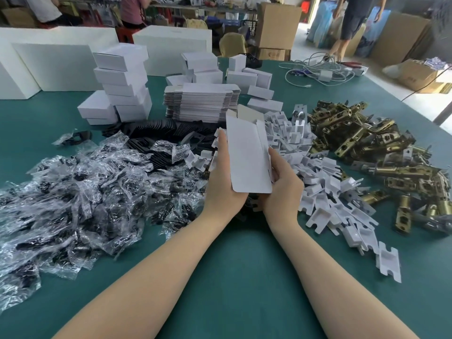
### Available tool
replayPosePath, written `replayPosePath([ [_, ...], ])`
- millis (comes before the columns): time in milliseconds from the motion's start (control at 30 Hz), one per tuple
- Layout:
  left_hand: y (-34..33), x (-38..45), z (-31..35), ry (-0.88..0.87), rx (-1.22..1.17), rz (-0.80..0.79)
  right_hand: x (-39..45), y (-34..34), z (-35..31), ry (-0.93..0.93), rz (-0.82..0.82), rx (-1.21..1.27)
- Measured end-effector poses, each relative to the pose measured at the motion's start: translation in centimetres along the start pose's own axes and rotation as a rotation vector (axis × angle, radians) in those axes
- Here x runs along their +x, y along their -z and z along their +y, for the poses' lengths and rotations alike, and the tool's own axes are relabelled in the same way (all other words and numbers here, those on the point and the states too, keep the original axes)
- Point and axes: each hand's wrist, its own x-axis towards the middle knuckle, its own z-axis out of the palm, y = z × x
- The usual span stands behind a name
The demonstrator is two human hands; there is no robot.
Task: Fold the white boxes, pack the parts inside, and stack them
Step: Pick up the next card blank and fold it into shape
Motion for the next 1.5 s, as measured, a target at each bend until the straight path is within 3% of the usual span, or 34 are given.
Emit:
replayPosePath([
  [200,0.1,-0.3,-0.1,-0.032,0.097,-0.041,-0.2,0.3,-0.4,-0.129,0.004,0.267],
  [467,0.4,0.2,0.6,-0.057,0.214,-0.191,0.1,0.4,-0.7,-0.068,-0.046,0.474],
  [533,0.5,0.3,0.7,-0.051,0.169,-0.259,0.3,0.5,-0.7,-0.081,-0.072,0.561],
  [667,1.4,0.6,0.4,0.128,-0.068,-0.482,1.0,1.4,-0.5,-0.165,-0.086,0.601],
  [767,2.0,0.7,0.2,0.134,-0.232,-0.525,1.1,1.8,-0.3,-0.188,-0.112,0.623],
  [867,2.2,0.8,0.8,0.136,-0.298,-0.484,1.2,1.8,-0.4,-0.183,-0.137,0.664],
  [1033,1.7,1.3,0.9,0.267,-0.474,-0.159,1.1,1.4,-0.4,-0.215,-0.230,0.725],
  [1167,2.2,2.1,1.0,0.462,-0.893,-0.110,1.2,1.6,-0.6,-0.278,-0.404,0.767],
  [1333,2.9,2.3,0.9,0.545,-1.004,-0.082,1.9,2.8,-0.1,-0.389,-0.587,0.875],
  [1433,3.3,2.2,1.1,0.534,-1.032,-0.120,2.5,3.3,-0.3,-0.434,-0.577,0.905],
  [1500,3.6,2.2,1.0,0.511,-0.984,-0.147,2.7,3.5,-0.5,-0.500,-0.462,0.903],
])
